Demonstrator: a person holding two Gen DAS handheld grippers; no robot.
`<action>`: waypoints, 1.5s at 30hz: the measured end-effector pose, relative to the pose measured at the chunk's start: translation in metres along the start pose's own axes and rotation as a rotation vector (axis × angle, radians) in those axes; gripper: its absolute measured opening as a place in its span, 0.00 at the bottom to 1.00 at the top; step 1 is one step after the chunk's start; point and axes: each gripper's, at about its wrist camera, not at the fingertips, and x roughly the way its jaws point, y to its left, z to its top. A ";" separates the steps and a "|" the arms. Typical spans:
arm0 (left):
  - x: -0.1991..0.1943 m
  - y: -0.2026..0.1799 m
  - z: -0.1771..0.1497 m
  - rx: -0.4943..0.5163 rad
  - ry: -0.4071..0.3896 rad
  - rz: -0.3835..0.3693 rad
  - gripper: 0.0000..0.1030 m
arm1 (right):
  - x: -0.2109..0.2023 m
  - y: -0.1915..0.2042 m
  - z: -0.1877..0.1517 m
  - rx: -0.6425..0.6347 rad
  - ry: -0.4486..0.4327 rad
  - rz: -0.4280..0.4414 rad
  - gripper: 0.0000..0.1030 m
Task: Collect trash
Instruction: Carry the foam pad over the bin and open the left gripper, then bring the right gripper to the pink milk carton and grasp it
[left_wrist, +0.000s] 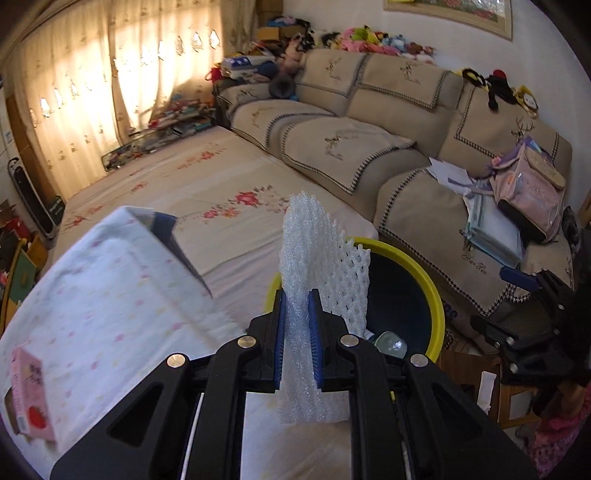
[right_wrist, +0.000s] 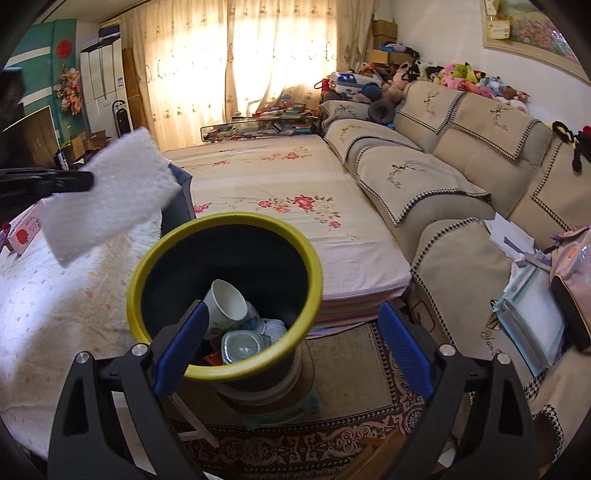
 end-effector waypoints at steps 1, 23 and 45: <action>0.013 -0.007 0.004 0.006 0.014 -0.006 0.13 | -0.001 -0.003 -0.002 0.004 0.002 -0.002 0.86; -0.108 0.063 -0.074 -0.212 -0.194 0.148 0.90 | -0.002 0.061 0.000 -0.081 0.012 0.112 0.86; -0.304 0.221 -0.321 -0.676 -0.264 0.621 0.95 | -0.011 0.401 0.057 -0.280 -0.002 0.549 0.87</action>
